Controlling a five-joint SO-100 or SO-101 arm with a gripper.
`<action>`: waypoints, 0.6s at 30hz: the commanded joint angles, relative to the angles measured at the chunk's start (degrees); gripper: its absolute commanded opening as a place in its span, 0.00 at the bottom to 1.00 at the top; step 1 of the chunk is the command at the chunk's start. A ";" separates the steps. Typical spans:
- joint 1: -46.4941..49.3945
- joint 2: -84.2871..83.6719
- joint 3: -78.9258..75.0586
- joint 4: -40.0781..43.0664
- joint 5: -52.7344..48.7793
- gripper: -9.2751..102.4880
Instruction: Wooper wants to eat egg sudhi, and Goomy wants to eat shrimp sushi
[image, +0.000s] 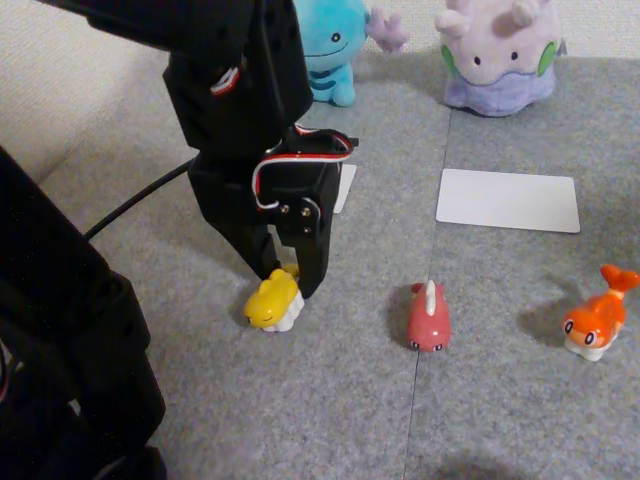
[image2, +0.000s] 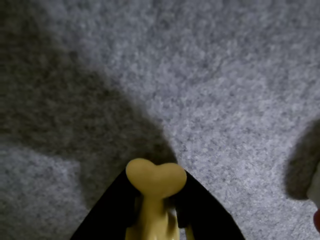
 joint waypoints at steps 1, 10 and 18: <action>-0.88 0.62 -3.16 0.53 1.76 0.10; -1.93 -0.35 -22.68 12.22 3.52 0.10; -12.92 -8.35 -35.42 12.66 10.55 0.11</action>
